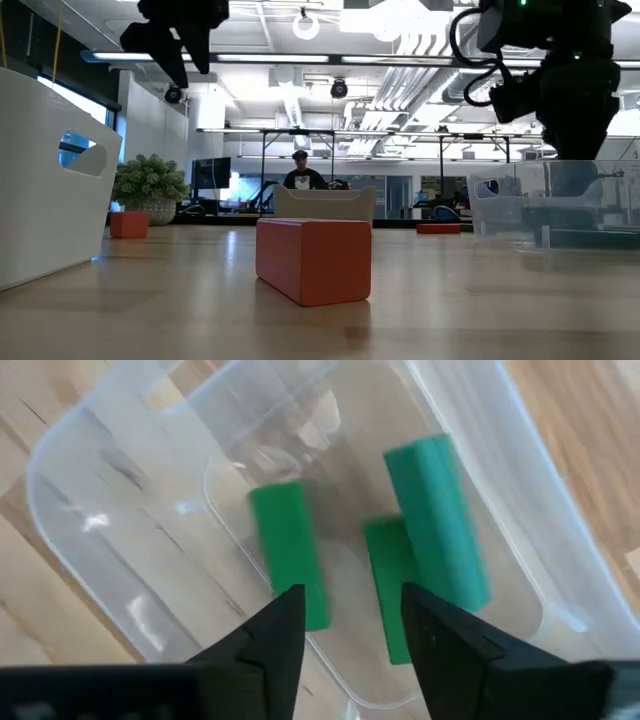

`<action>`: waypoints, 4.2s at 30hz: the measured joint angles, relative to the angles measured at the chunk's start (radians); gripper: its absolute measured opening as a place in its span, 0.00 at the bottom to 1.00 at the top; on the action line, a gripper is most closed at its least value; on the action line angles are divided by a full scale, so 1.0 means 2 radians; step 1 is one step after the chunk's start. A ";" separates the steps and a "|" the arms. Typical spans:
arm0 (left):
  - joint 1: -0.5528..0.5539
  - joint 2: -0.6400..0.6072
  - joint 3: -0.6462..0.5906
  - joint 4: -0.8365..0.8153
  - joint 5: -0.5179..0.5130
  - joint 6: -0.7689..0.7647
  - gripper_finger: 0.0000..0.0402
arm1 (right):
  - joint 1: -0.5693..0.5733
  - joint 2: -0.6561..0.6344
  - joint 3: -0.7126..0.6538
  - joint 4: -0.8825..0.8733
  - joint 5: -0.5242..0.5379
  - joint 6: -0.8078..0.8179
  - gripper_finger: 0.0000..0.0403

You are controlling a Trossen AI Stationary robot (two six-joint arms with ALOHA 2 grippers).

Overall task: Sort & place blocks by color
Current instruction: Put the orange wooden block into the gray bin

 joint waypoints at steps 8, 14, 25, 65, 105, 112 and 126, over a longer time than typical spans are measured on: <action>-0.025 0.021 -0.034 -0.004 -0.008 -0.044 0.56 | 0.000 -0.001 0.022 -0.023 0.001 0.000 0.40; -0.035 0.021 -0.107 -0.004 -0.006 -0.098 0.56 | 0.000 -0.001 0.024 -0.025 -0.001 0.000 0.40; -0.029 0.021 -0.199 0.078 0.024 -0.111 0.56 | 0.000 -0.001 0.024 -0.024 -0.002 0.000 0.40; 0.040 0.021 -0.336 0.232 0.045 -0.078 0.45 | -0.002 -0.001 0.024 -0.024 0.011 0.002 0.40; 0.253 0.017 -0.159 0.470 0.119 0.313 0.26 | -0.002 -0.001 0.024 0.198 0.051 0.111 0.40; 0.288 0.020 -0.113 0.489 0.122 0.403 0.28 | -0.006 -0.001 0.024 0.264 0.091 0.116 0.40; 0.321 0.123 0.007 0.491 0.174 0.495 0.28 | -0.074 -0.001 0.024 0.370 0.106 0.115 0.40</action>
